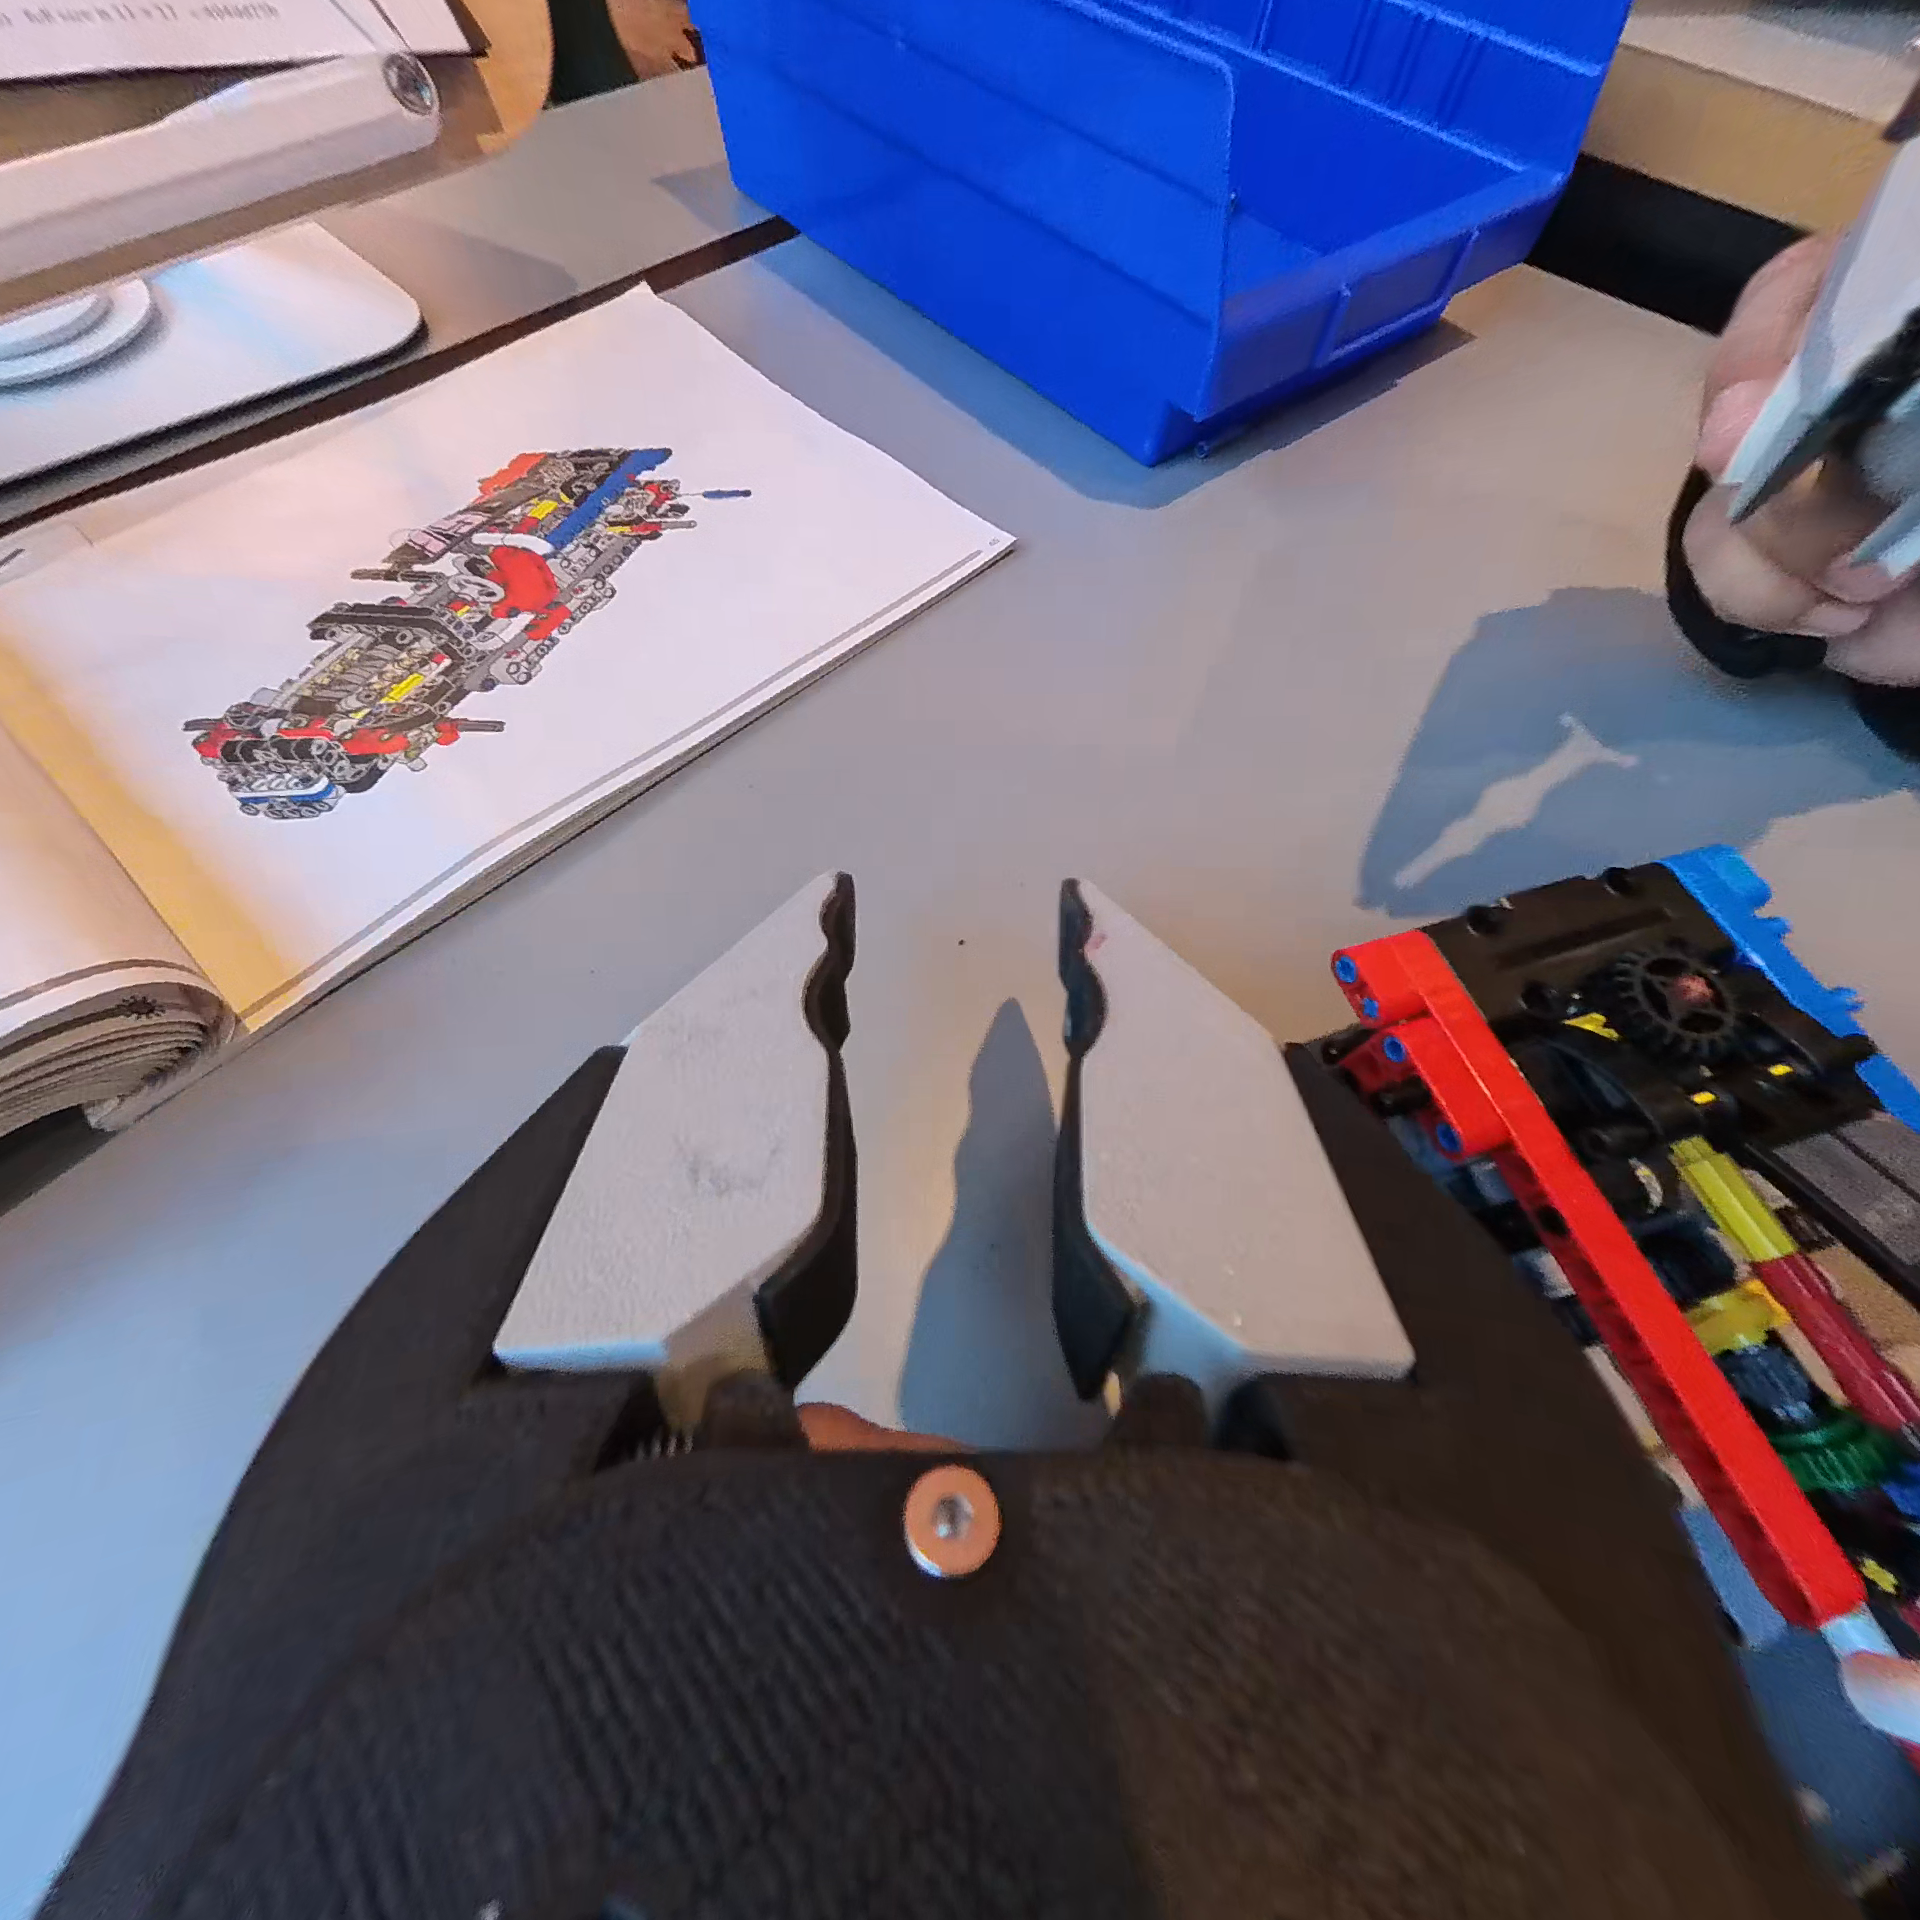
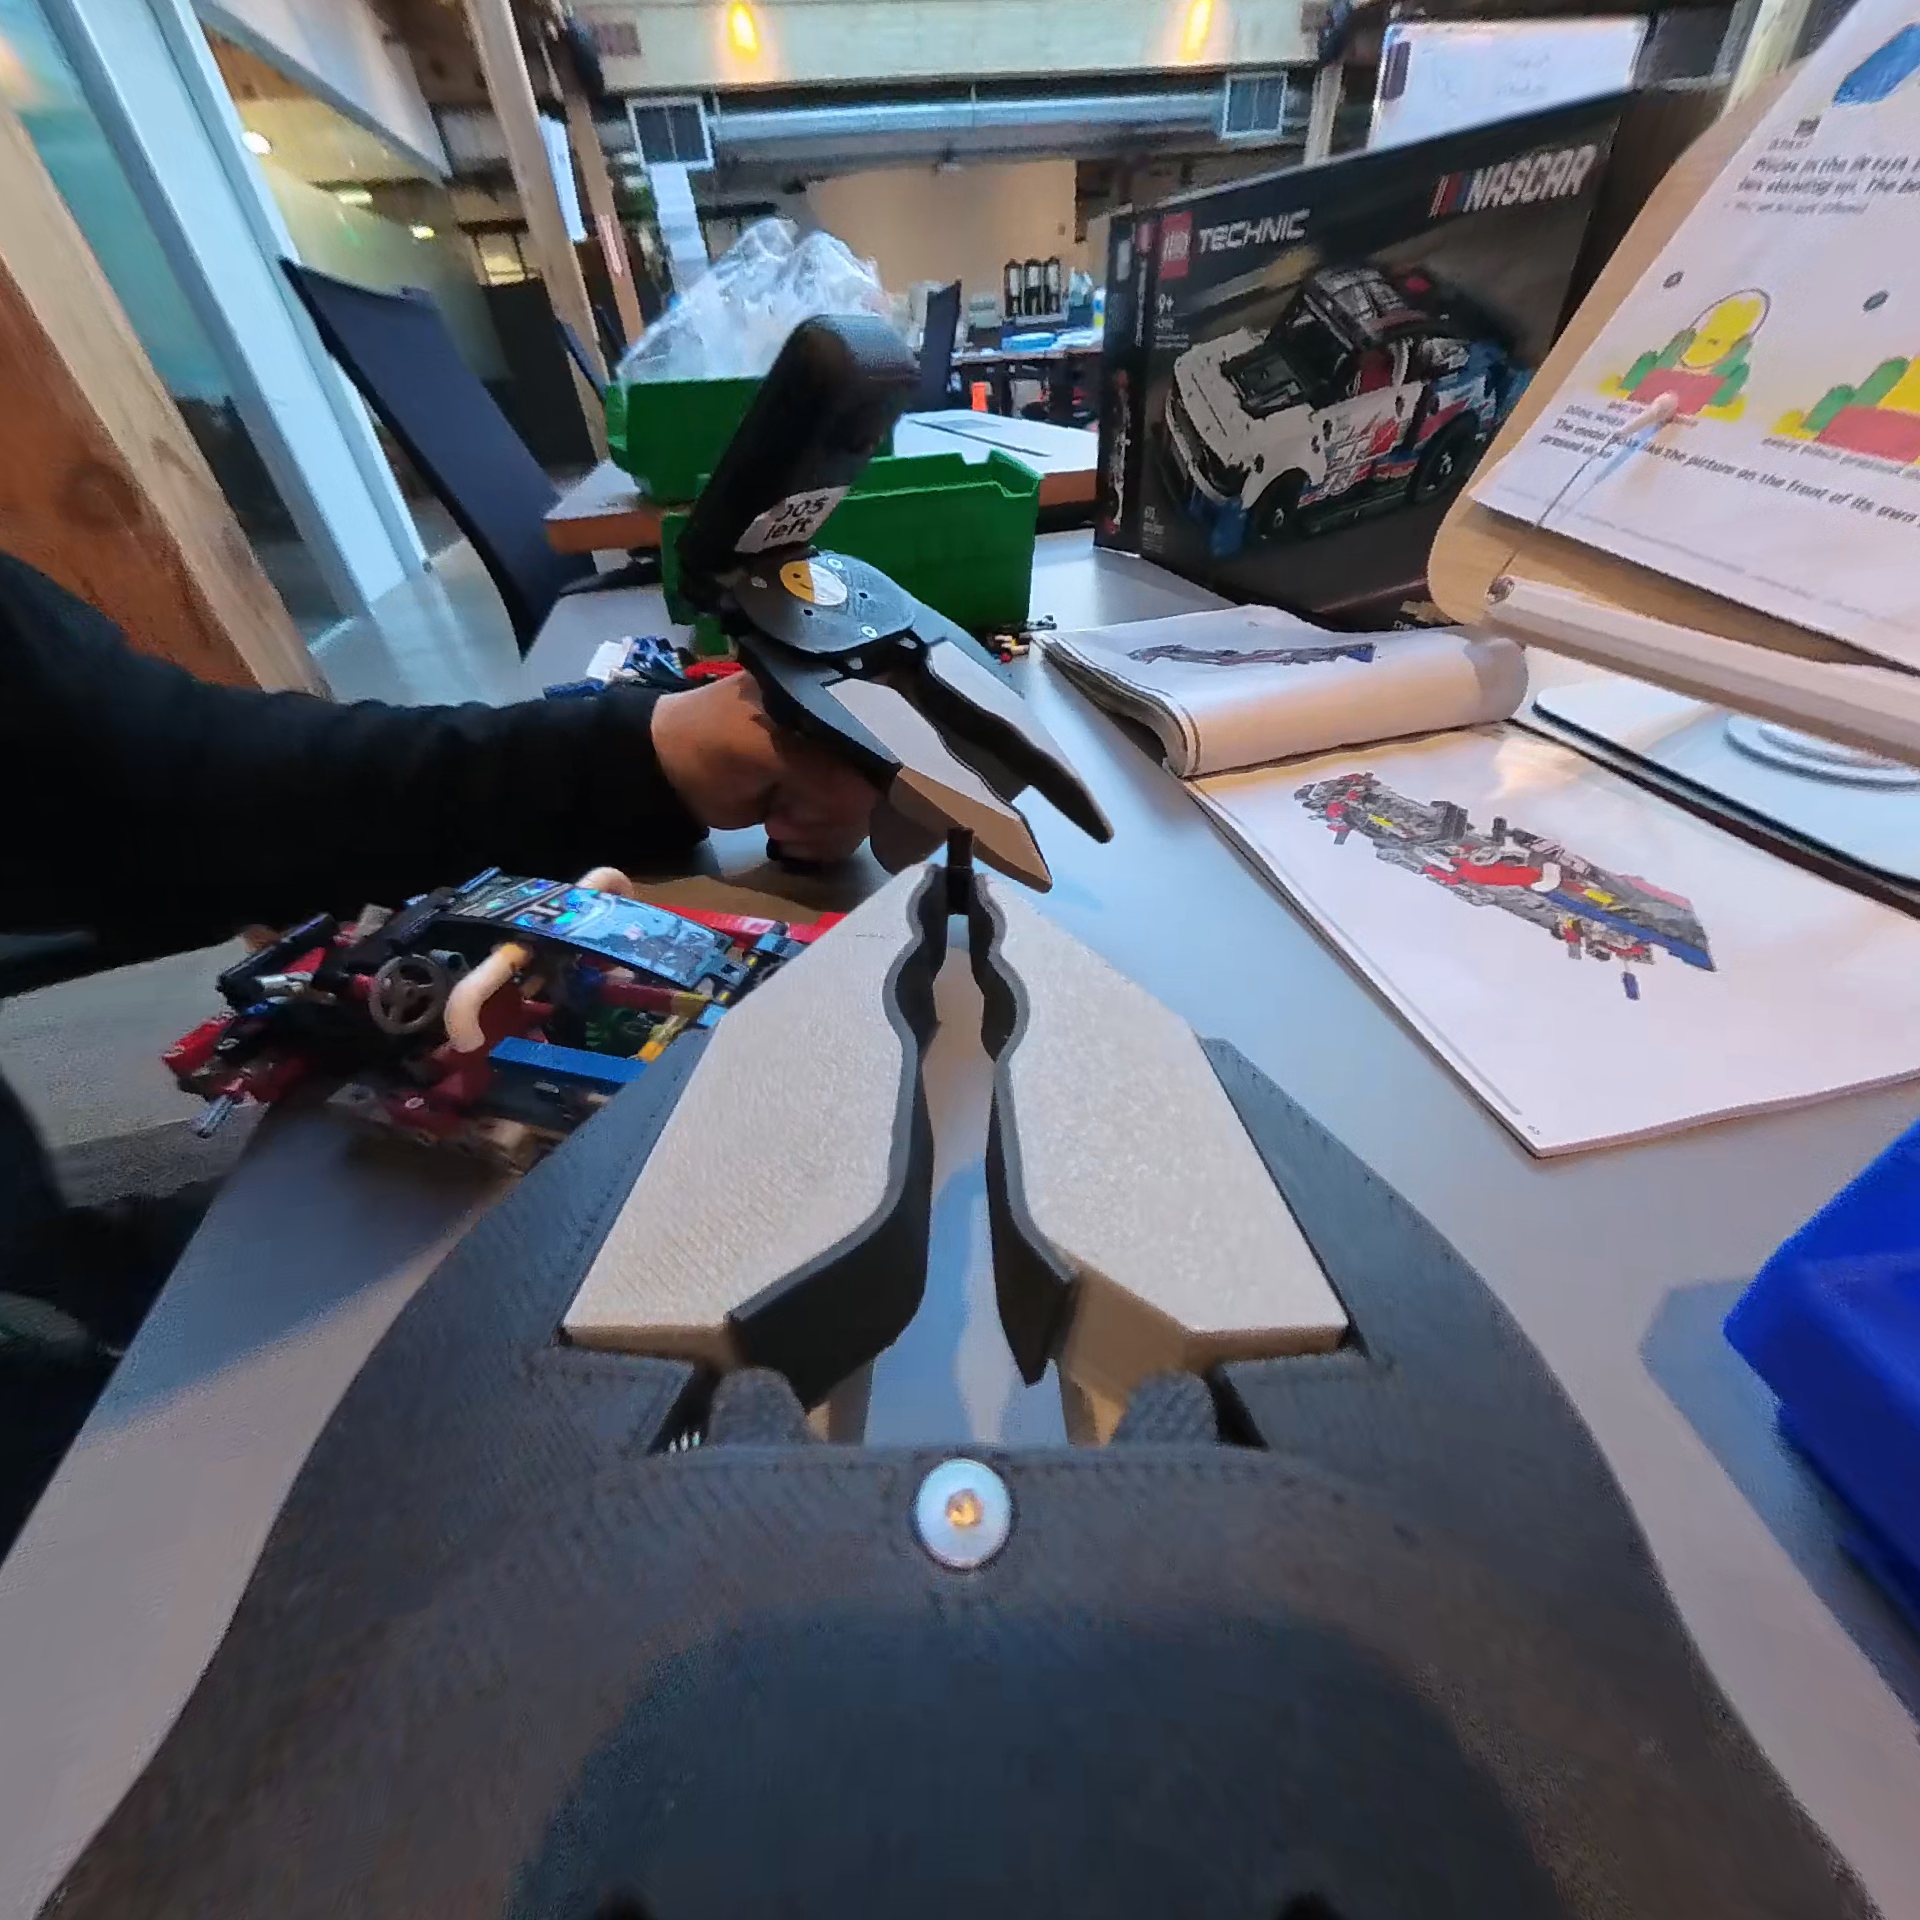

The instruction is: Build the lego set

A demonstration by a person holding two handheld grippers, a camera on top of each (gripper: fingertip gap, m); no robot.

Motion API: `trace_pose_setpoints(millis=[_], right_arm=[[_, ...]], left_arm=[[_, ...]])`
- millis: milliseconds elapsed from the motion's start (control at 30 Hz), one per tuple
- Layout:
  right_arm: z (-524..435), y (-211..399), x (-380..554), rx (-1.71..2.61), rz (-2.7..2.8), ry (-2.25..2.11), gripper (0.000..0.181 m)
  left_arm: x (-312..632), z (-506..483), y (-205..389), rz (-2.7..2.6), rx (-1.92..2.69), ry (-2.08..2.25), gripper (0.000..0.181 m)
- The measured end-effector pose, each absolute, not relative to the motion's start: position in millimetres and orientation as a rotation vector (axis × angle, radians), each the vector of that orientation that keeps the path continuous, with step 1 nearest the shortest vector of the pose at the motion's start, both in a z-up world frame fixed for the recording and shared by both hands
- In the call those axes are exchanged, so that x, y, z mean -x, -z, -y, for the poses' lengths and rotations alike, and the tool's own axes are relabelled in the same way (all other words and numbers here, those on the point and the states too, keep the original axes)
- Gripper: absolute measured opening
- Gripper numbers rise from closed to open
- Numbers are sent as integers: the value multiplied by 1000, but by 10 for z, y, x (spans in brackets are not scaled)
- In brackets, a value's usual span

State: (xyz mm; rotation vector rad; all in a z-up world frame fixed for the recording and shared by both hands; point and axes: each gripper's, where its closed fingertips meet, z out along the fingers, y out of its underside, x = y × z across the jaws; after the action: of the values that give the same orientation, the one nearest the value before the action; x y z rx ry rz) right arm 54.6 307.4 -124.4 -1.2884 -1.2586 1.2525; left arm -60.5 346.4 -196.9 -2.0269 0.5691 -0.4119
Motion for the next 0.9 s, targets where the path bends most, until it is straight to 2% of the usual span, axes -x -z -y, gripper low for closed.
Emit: trace_pose_setpoints(millis=[300, 567, 900], right_arm=[[-3065, 1321, -668, 1366, 1179, -1136, 0], [-3108, 1295, -739, 1409, 1113, -1224, 0], [-2934, 1285, -668, 1402, 1221, -1275, 1]], left_arm=[[795, -3411, 1735, -397, 1902, 488, 35], [696, -3347, 1834, -471, 1956, 495, 37], [570, -3305, 1939, -518, 2036, 705, 39]])
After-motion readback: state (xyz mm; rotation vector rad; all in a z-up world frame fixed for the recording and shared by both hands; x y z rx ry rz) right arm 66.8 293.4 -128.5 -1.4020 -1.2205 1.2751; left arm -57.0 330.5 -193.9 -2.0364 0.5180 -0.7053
